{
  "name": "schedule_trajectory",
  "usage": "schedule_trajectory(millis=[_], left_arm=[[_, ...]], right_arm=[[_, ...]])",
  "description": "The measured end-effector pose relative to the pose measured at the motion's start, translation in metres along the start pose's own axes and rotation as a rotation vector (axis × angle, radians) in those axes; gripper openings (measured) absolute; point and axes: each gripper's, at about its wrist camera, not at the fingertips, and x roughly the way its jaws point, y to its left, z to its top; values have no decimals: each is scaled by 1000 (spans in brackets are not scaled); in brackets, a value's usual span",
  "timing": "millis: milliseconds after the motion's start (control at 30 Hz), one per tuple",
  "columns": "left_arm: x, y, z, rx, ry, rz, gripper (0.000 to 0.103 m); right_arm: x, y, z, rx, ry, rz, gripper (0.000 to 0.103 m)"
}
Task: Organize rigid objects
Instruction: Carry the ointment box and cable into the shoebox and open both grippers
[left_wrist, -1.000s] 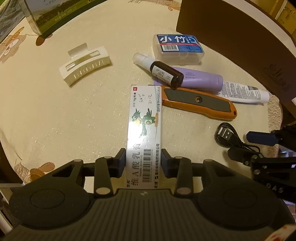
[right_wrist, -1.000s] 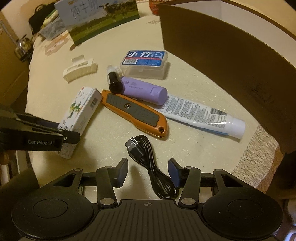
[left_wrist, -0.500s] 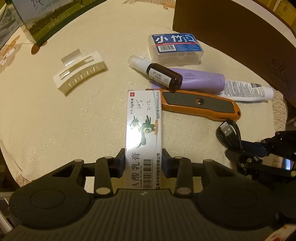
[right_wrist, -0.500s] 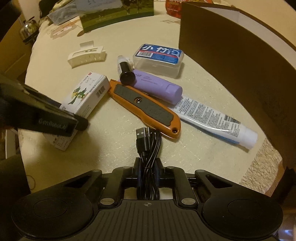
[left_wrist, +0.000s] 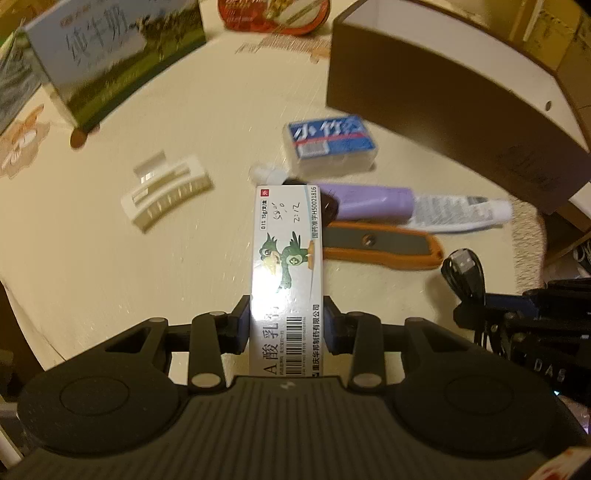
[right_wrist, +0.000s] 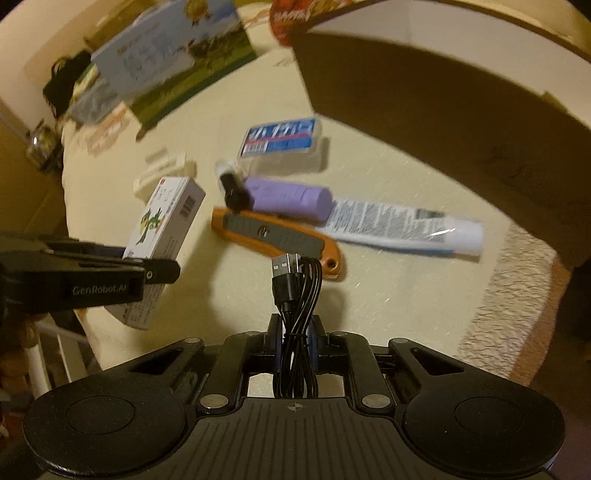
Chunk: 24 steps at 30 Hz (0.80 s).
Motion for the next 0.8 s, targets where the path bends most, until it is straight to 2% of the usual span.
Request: schedule_trajectory(millis=[267, 433, 800], left_arm=[[-33, -23, 28, 57, -92, -43, 33], [-43, -39, 56, 96, -151, -67, 33], [-47, -78, 165, 217, -320, -75, 33]], right_arm=[[-39, -16, 21, 93, -112, -10, 10], [-65, -33, 44, 153, -206, -24, 10], [-95, -93, 122, 313, -400, -84, 10]])
